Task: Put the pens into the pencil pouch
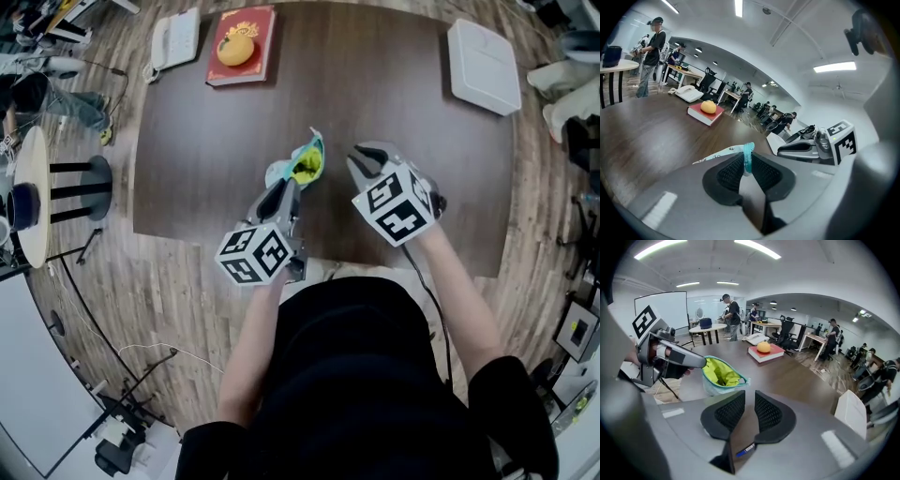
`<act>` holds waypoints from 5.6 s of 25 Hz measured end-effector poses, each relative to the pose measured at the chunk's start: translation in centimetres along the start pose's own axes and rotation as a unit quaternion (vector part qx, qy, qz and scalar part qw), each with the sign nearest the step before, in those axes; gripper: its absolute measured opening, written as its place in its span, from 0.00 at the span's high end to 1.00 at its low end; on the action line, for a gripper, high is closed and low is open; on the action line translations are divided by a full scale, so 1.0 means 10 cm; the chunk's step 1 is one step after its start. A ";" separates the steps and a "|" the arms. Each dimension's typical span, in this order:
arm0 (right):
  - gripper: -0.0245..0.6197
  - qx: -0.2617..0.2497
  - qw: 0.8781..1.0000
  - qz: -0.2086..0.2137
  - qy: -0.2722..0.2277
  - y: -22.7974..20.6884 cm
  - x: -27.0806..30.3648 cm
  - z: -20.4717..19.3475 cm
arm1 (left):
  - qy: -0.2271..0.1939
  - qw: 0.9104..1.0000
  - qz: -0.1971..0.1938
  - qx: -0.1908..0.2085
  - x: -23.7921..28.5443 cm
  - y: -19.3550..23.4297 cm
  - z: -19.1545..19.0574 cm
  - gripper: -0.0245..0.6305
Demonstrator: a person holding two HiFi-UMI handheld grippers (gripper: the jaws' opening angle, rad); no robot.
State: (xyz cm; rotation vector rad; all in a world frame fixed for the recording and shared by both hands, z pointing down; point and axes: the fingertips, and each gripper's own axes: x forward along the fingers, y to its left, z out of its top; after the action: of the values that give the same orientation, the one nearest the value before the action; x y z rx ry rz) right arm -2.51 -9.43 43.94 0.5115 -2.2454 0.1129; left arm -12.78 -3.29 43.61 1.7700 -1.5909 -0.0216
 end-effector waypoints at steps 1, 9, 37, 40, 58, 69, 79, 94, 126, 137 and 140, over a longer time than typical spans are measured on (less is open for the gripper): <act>0.88 0.013 1.000 -0.011 -0.002 -0.06 -0.02 -0.05 | 0.001 1.000 -0.001 0.001 0.02 -0.01 0.00 0.89; 0.88 0.106 0.991 -0.080 -0.019 -0.40 -0.16 -0.42 | 0.007 1.000 -0.005 0.007 0.06 -0.04 0.01 0.89; 0.79 0.238 0.965 -0.097 0.043 -0.16 0.43 -1.59 | 0.019 1.000 -0.001 0.006 0.07 0.03 -0.06 0.89; 0.79 0.241 0.965 -0.091 0.056 -0.11 0.49 -1.68 | 0.021 1.000 0.000 0.005 0.07 0.04 -0.07 0.89; 0.79 0.251 0.958 -0.110 0.085 0.04 0.59 -2.00 | 0.029 0.999 0.006 0.014 0.04 0.07 -0.07 0.89; 0.82 0.258 0.957 -0.106 0.083 0.06 0.62 -2.03 | 0.030 0.999 0.006 0.014 0.08 0.05 -0.09 0.89; 0.88 0.271 0.954 -0.097 0.078 0.07 0.62 -2.02 | 0.029 0.999 0.007 0.013 0.08 0.04 -0.10 0.89; 0.90 0.267 0.957 -0.082 0.078 0.06 0.59 -1.99 | 0.026 1.000 0.008 0.014 0.08 0.03 -0.08 0.89; 0.90 0.117 0.993 0.022 -0.016 0.13 -0.18 -0.72 | 0.016 1.000 0.004 0.007 0.19 0.00 -0.02 0.89; 0.90 0.078 0.994 0.078 -0.012 0.31 -0.26 -0.55 | 0.013 1.000 0.005 0.005 0.20 0.02 0.00 0.89; 0.90 0.058 0.994 0.088 -0.002 0.35 -0.26 -0.54 | 0.012 1.000 0.005 0.005 0.19 0.01 0.01 0.89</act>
State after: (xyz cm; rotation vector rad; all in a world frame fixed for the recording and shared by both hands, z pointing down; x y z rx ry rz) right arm 1.46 -4.06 45.88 0.3732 -2.2937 0.3347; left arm -12.47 -4.94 44.48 1.7641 -1.5847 0.0119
